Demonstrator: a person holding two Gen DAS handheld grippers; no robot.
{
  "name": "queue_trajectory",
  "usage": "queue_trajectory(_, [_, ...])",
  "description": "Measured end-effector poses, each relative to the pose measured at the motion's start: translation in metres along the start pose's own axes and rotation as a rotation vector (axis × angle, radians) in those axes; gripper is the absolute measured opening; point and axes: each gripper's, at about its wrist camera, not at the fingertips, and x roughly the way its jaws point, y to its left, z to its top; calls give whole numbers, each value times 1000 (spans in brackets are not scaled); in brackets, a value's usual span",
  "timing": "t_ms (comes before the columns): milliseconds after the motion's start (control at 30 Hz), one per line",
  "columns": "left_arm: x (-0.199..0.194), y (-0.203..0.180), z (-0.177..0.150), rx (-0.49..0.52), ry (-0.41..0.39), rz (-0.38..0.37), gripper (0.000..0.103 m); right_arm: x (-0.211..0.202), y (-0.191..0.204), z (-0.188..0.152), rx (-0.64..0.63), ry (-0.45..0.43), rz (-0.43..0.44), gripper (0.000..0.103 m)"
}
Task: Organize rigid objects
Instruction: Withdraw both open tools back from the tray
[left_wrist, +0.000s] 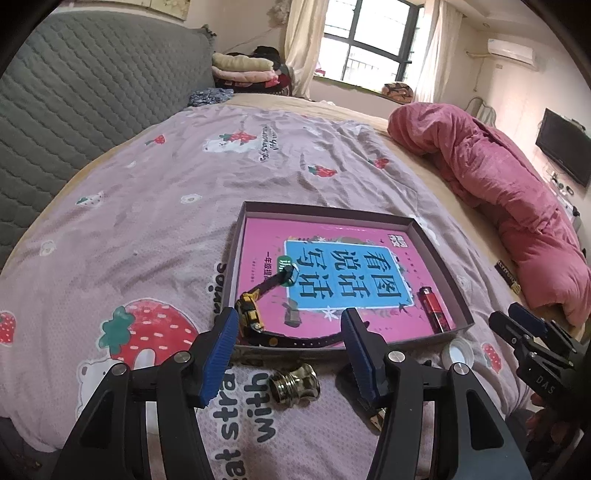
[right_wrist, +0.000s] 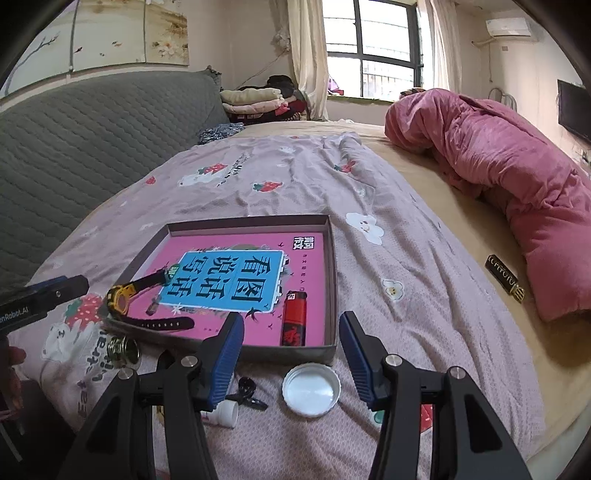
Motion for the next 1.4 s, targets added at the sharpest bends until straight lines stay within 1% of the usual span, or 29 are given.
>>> queue_trajectory(100, [-2, -3, -2, 9, 8, -12, 60, -5, 0, 0, -3, -12, -2, 53])
queue_trajectory(300, [-7, -10, -7, 26, 17, -23, 60, -16, -7, 0, 3, -40, -34, 54])
queue_trajectory(533, [-13, -16, -13, 26, 36, -50, 60, -23, -9, -7, -2, -27, -33, 54])
queue_trajectory(867, [-14, -27, -25, 50, 84, -66, 60, -23, -3, -22, -23, 20, -7, 54])
queue_trajectory(1200, [-16, -43, -31, 89, 121, -87, 60, -29, 7, -26, -56, 14, 9, 54])
queue_trajectory(1400, [-16, -49, -36, 101, 140, -100, 60, -31, 8, -27, -54, 13, 12, 54])
